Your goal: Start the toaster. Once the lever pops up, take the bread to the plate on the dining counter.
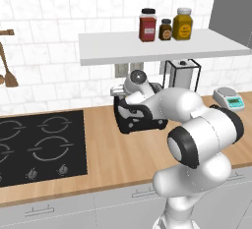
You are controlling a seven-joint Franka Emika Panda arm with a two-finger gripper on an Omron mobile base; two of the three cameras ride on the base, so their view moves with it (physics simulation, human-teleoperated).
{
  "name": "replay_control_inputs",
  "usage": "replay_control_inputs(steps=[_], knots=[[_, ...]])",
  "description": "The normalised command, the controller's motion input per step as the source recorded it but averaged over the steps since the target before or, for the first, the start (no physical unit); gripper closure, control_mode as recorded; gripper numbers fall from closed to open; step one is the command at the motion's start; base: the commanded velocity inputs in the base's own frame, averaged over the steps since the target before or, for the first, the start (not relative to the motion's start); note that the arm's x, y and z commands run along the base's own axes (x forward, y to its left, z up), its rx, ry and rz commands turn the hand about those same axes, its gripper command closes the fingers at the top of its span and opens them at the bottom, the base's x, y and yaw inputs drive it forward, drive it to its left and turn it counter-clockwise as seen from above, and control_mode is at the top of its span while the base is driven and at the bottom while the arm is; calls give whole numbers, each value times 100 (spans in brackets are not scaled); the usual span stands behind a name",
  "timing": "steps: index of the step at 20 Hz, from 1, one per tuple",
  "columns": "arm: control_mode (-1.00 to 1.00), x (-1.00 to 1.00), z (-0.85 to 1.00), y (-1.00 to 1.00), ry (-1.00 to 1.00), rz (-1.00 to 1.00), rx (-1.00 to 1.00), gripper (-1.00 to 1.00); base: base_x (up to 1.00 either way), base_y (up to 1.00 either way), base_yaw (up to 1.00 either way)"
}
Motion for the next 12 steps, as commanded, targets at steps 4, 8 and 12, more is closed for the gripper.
replay_control_inputs(steps=[4,8,12], knots=[[-100,0,0,0,0,0,0,-100,0,0,0],[-100,0,0,0,0,0,0,-100,0,0,0],[-100,0,0,0,0,0,0,-100,0,0,0]])
